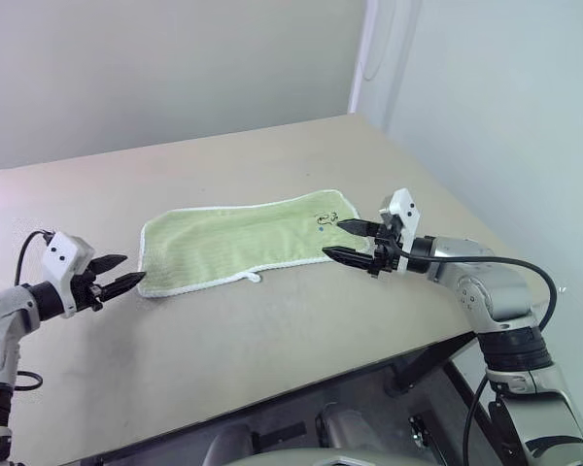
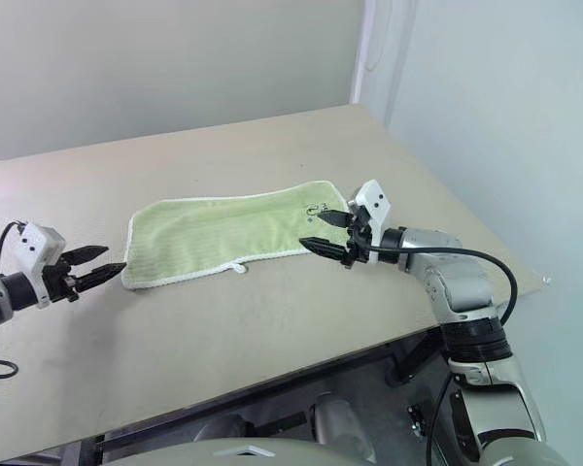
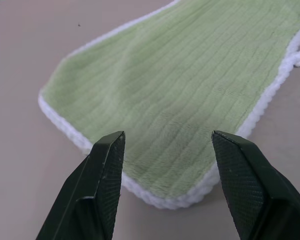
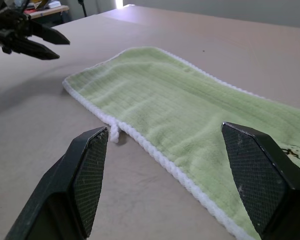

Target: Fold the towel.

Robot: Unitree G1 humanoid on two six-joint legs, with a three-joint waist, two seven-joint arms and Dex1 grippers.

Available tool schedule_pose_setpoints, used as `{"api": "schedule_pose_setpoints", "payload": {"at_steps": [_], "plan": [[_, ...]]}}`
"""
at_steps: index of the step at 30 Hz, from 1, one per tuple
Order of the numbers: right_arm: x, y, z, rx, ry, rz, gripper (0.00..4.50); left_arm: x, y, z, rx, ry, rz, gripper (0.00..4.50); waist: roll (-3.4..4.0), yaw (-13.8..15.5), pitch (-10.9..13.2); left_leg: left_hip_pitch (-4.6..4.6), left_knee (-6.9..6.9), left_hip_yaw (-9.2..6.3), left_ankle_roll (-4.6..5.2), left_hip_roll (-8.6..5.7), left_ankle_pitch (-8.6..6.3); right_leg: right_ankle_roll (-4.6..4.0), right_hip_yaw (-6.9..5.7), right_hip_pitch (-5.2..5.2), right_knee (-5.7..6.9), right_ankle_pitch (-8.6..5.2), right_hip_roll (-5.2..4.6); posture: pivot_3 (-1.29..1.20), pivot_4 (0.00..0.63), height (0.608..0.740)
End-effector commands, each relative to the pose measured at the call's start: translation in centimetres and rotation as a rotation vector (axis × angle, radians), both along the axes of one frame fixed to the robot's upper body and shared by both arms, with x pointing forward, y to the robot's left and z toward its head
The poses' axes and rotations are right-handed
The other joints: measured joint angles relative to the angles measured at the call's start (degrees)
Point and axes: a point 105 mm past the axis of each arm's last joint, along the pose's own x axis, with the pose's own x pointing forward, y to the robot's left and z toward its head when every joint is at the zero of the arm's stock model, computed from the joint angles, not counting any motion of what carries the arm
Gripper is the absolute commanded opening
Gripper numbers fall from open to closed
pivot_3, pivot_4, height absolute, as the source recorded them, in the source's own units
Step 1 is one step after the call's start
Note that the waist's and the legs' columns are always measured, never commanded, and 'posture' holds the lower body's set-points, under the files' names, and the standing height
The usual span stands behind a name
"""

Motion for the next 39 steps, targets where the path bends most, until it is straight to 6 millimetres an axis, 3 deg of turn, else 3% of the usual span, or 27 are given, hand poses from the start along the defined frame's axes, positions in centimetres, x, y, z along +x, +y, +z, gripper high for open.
{"api": "schedule_pose_setpoints", "payload": {"at_steps": [1,6,10,16,25,33,39], "plan": [[0.5,-0.3,1.4,-0.018,-0.053,0.005,3.76,0.2,-1.1,0.1,0.010,-0.045,-0.011,2.90,-0.02,0.4,0.0,0.00,0.01,0.00,0.00,0.00,0.00,0.01,0.00,0.00,0.00,-0.02,0.00,0.00,0.000,0.740],[1.1,-0.7,1.3,-0.012,-0.058,-0.036,3.76,1.0,-1.4,1.0,-0.035,-0.086,0.005,2.90,-0.07,0.9,0.0,0.06,0.15,-0.01,0.00,0.00,0.00,-0.18,-0.02,0.13,0.01,-0.12,0.02,0.00,0.000,0.740],[1.2,-1.0,1.3,-0.008,-0.054,-0.054,3.76,1.4,-2.9,1.8,-0.047,-0.099,-0.044,2.90,-0.06,1.3,0.0,0.16,0.16,0.03,0.00,0.00,0.00,-0.19,0.00,0.21,0.01,-0.13,0.03,0.00,0.000,0.740],[1.9,-2.7,0.4,-0.036,-0.019,-0.151,3.76,2.1,-4.2,1.3,0.016,-0.089,-0.117,2.90,-0.06,1.8,0.0,0.13,0.14,0.06,0.00,-0.01,0.00,-0.19,0.02,0.18,0.00,-0.12,0.04,0.00,0.000,0.740],[3.9,-4.1,-2.3,-0.196,0.090,-0.293,3.76,2.6,-2.4,0.9,0.075,-0.074,-0.091,2.90,-0.05,1.7,0.0,0.13,0.13,0.08,0.00,-0.01,0.00,-0.20,0.04,0.15,0.00,-0.13,0.05,0.00,0.000,0.740],[5.4,-5.1,-5.7,-0.382,0.143,-0.347,3.76,2.0,-2.1,-0.4,0.099,-0.024,-0.102,2.90,-0.05,1.8,0.0,0.10,0.12,0.09,0.00,-0.01,0.00,-0.19,0.05,0.13,-0.02,-0.13,0.04,0.00,0.000,0.740],[6.4,-5.1,-6.2,-0.400,0.137,-0.358,3.76,2.4,-2.4,-1.8,0.116,0.032,-0.098,2.90,-0.04,1.6,0.0,0.10,0.12,0.08,0.00,-0.01,0.01,-0.19,0.05,0.12,0.00,-0.12,0.05,0.00,0.000,0.740]]}}
